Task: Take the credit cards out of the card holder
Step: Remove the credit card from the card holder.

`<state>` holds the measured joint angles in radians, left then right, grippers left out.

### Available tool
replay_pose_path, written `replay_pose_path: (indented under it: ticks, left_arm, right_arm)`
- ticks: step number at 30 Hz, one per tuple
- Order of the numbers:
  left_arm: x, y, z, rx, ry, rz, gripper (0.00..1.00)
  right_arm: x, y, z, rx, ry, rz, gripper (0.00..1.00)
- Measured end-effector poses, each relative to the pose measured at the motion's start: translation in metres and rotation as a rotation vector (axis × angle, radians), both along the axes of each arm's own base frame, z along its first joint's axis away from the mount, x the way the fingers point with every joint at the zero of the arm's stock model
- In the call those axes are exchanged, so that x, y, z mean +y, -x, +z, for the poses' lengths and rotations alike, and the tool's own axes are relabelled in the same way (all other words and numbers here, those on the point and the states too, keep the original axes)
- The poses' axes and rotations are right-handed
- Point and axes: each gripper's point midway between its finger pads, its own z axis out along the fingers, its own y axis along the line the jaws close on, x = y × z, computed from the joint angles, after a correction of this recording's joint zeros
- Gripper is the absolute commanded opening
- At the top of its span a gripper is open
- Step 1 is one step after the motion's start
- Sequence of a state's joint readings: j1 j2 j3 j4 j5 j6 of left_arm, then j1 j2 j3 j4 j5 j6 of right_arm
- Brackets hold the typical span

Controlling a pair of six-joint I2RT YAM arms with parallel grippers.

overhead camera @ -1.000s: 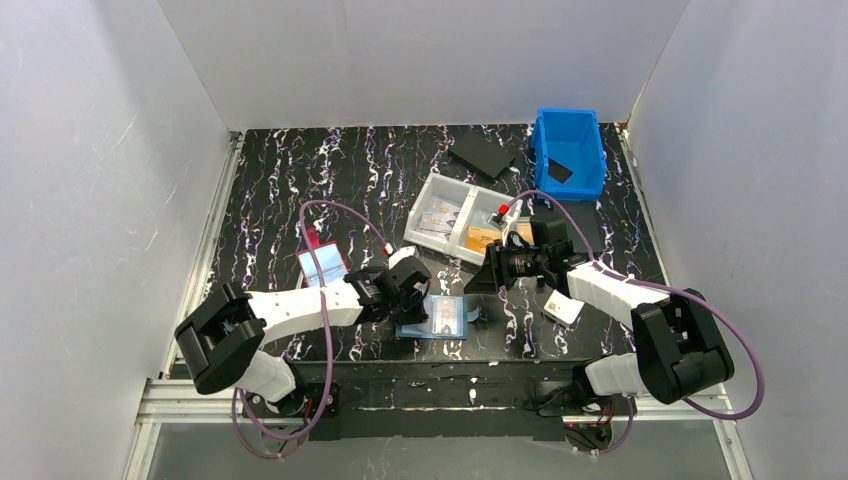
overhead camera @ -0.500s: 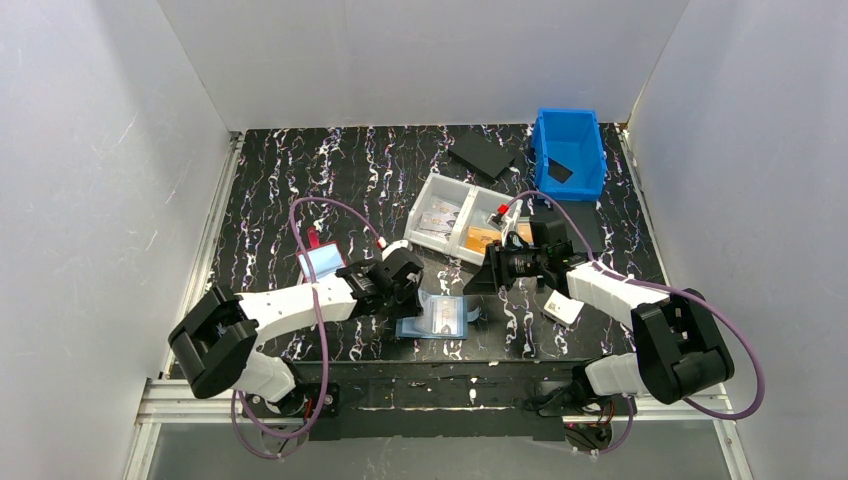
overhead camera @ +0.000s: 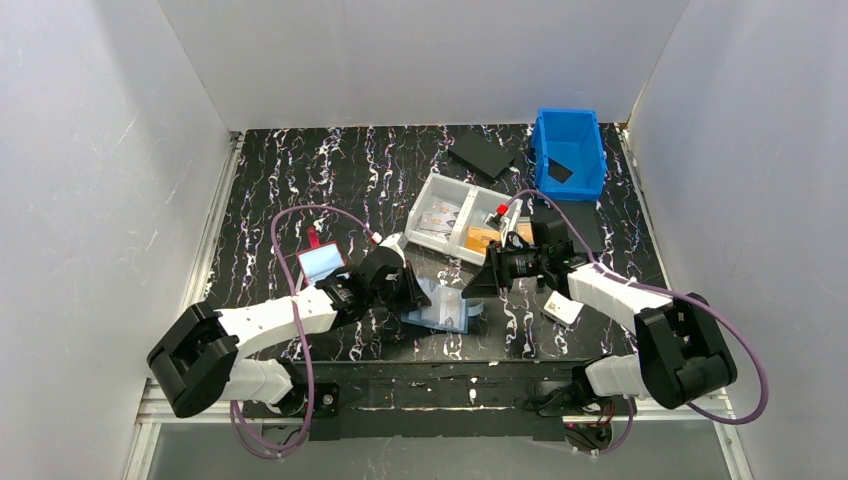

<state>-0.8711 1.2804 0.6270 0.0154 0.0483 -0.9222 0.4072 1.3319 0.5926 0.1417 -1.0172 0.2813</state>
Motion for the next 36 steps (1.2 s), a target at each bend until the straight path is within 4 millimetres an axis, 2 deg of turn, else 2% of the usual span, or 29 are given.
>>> replay_pose_path:
  ticks: [5,7,10,11,19,28,36]
  left_arm:
    - [-0.027,-0.010,0.030,-0.077,0.147,-0.041,0.00]
    - [-0.039,-0.014,0.042,-0.095,0.199,-0.065,0.00]
    - [-0.053,-0.021,0.065,-0.147,0.308,-0.072,0.00]
    - [-0.055,-0.021,0.068,-0.159,0.327,-0.074,0.00]
    - [-0.061,-0.021,0.081,-0.219,0.435,-0.090,0.00]
    - [-0.069,-0.019,0.099,-0.270,0.516,-0.128,0.00]
    - [-0.073,-0.019,0.104,-0.283,0.559,-0.139,0.00]
  right_arm:
    - [0.000,0.010,0.029,-0.088,-0.076,0.056,0.57]
    - [-0.009,-0.002,0.041,-0.103,-0.110,0.013,0.57]
    - [-0.023,-0.019,0.043,-0.077,-0.120,-0.064,0.57]
    - [-0.024,-0.018,0.041,-0.061,-0.121,-0.070,0.56]
    - [-0.021,-0.021,0.035,0.048,-0.124,-0.096,0.54]
    - [-0.020,-0.025,0.038,0.123,-0.141,-0.118,0.51]
    - [-0.020,-0.026,0.050,0.159,-0.174,-0.117,0.42]
